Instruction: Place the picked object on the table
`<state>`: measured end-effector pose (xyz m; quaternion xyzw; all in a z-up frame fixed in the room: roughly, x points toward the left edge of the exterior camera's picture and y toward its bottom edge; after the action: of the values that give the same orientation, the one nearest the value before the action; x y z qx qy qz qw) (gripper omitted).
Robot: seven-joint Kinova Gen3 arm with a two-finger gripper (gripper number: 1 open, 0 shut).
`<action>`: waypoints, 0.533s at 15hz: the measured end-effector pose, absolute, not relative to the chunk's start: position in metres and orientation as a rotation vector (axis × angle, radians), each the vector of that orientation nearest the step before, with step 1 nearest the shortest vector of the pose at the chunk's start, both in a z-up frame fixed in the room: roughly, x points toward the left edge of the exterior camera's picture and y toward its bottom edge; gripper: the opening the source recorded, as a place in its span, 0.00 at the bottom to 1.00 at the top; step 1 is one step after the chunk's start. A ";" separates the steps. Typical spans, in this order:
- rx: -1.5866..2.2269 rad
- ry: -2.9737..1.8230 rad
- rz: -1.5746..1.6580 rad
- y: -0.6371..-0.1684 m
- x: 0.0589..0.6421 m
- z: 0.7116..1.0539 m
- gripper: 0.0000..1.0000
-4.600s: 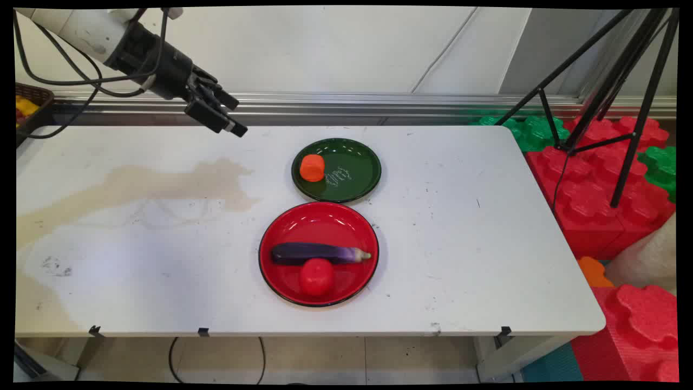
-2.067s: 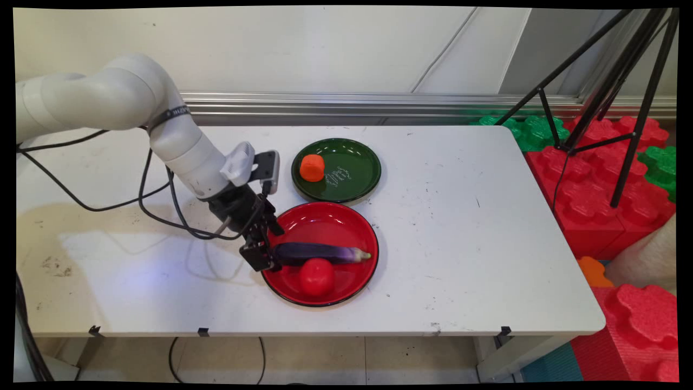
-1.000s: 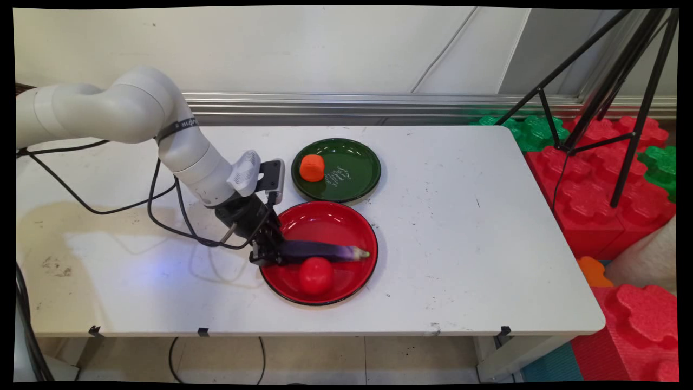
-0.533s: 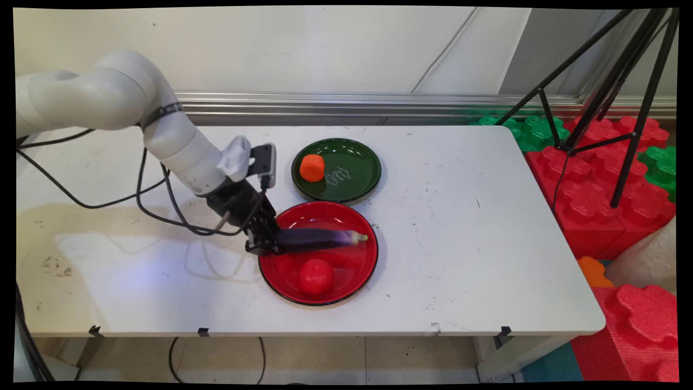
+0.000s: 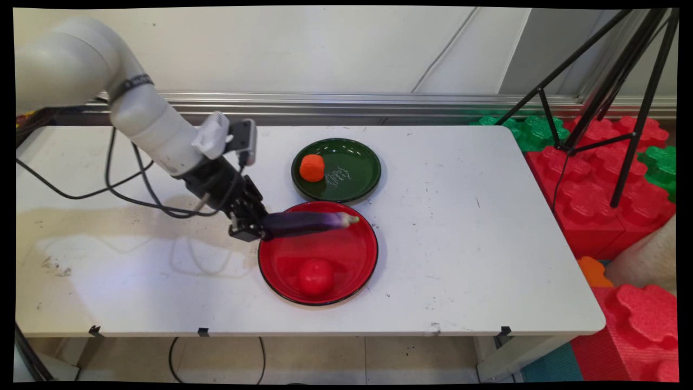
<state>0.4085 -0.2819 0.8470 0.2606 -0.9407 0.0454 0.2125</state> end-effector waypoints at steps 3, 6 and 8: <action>0.732 -2.605 0.126 -0.277 0.420 0.861 0.00; 0.760 -2.602 0.133 -0.269 0.441 0.879 0.00; 0.787 -2.604 0.138 -0.264 0.458 0.888 0.00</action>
<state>0.4576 -0.2643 0.8882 0.2825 -0.9353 0.0494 0.2073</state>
